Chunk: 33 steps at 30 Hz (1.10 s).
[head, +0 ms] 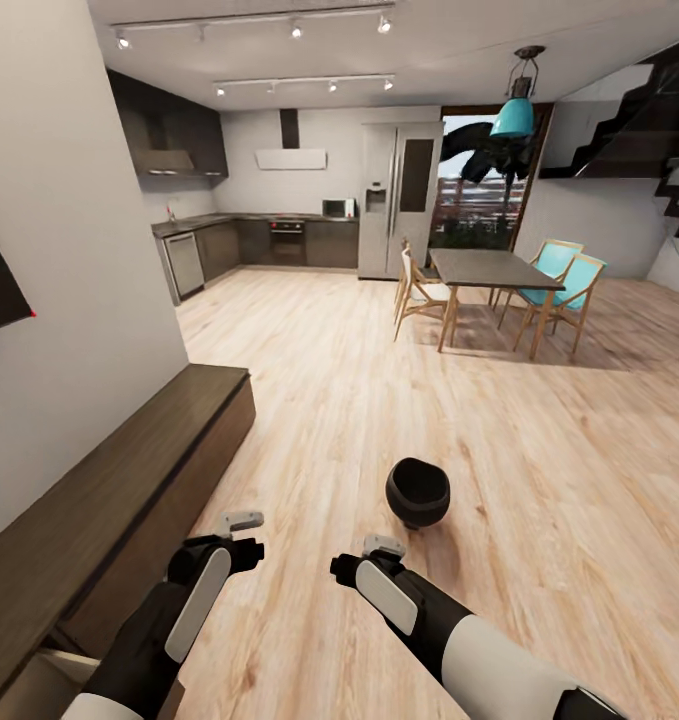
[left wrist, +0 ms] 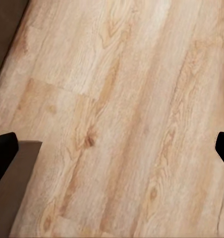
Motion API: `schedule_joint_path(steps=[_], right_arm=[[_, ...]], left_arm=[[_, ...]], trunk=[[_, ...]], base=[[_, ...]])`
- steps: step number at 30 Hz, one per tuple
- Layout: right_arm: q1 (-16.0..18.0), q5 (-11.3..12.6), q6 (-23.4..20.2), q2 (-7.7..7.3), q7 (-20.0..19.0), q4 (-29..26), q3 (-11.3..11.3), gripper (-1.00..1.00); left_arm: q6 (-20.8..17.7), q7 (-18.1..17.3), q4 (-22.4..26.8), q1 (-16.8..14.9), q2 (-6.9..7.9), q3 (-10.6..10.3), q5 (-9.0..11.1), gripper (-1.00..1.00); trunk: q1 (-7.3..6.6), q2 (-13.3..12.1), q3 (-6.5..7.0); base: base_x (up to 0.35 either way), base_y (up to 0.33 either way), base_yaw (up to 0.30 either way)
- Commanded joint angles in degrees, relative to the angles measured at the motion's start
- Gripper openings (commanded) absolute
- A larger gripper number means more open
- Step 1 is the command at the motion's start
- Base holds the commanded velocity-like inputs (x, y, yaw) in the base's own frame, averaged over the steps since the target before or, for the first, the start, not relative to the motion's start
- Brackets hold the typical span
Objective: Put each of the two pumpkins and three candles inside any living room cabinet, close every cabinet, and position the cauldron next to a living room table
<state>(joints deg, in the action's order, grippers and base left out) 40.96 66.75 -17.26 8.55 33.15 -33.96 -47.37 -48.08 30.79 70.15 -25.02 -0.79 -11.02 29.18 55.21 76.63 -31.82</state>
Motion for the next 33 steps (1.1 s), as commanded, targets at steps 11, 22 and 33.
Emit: schedule_joint_path(steps=[11, 22, 33], right_arm=[[0.1, 0.3, -0.1, -0.02, 0.3, -0.1, -0.3, 1.0], [0.1, 0.3, -0.1, -0.02, 0.3, 0.0, -0.3, 1.0], [0.1, 0.3, -0.2, -0.02, 0.3, -0.1, -0.3, 1.0]], left_arm=[[-0.1, 0.6, 0.1, 0.0, 0.08, -0.1, 0.5, 1.0], [-0.2, 0.6, 0.1, 0.0, 0.09, 0.1, 0.6, 1.0], [-0.2, 0.6, 0.1, 0.0, 0.04, 1.4, 0.7, 1.0]], trunk=[[0.0, 0.0, 0.66], [0.0, 0.0, 1.39], [0.0, 0.0, 2.11]], base=[[0.003, 0.0, -0.23], [0.0, 0.05, -0.229], [-0.011, 0.047, -0.229]])
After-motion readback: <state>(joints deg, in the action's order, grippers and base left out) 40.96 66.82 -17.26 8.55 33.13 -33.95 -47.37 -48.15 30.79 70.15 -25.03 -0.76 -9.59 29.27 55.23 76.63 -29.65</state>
